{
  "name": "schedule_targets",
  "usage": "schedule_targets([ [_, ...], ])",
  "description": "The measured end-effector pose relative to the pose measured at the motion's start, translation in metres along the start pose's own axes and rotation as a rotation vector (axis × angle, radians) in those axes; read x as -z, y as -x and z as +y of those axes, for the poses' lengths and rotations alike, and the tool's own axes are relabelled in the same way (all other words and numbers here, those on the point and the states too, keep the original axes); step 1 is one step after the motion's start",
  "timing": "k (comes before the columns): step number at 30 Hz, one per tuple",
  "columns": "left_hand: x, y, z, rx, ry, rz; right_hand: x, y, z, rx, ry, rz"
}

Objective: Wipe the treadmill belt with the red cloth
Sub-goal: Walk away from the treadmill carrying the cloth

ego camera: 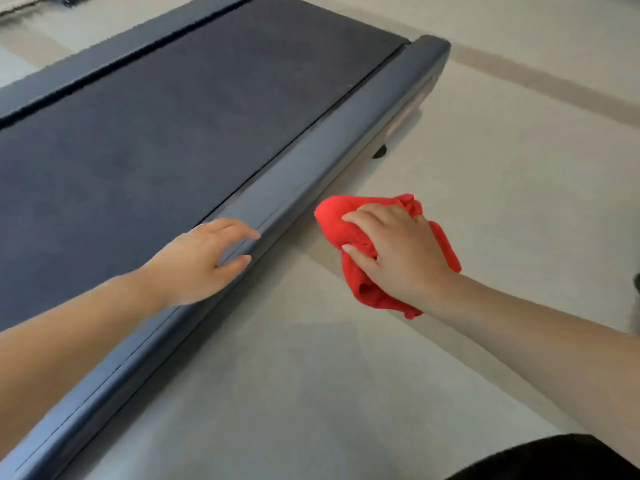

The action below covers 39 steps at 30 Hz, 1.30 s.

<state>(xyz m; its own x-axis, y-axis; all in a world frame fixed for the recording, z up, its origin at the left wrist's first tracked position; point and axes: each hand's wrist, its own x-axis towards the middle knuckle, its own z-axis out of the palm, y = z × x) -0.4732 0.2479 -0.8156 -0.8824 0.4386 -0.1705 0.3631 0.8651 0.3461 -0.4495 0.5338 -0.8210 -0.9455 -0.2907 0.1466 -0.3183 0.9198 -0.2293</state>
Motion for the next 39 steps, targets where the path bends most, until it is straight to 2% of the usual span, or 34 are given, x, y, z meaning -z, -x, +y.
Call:
schedule_targets([
  [6, -0.029, -0.088, 0.167, -0.134, 0.122, 0.010, 0.056, 0.056, 0.126, -0.229, -0.035, 0.014],
  [10, -0.036, -0.128, 0.236, -0.176, 0.085, -0.022, 0.084, 0.077, 0.184, -0.339, -0.054, 0.081],
  [18, 0.007, -0.251, 0.323, -0.421, -0.169, -0.114, 0.107, 0.074, 0.261, -0.574, -0.094, 0.226],
  [22, 0.006, -0.310, 0.361, -0.540, -0.121, -0.074, 0.115, 0.067, 0.300, -0.738, -0.117, 0.306],
  [26, -0.006, -0.357, 0.395, -0.678, -0.059, -0.105, 0.131, 0.063, 0.342, -0.886, -0.099, 0.364],
  [31, 0.023, -0.394, 0.424, -0.774, -0.131, -0.181, 0.178, 0.055, 0.354, -1.075, -0.244, 0.360],
  [35, 0.084, -0.384, 0.435, -0.709, -0.108, -0.248, 0.244, 0.037, 0.326, -1.126, -0.260, 0.296],
  [39, 0.161, -0.365, 0.446, -0.601, -0.057, -0.288, 0.324, 0.009, 0.293, -1.101, -0.252, 0.257],
])
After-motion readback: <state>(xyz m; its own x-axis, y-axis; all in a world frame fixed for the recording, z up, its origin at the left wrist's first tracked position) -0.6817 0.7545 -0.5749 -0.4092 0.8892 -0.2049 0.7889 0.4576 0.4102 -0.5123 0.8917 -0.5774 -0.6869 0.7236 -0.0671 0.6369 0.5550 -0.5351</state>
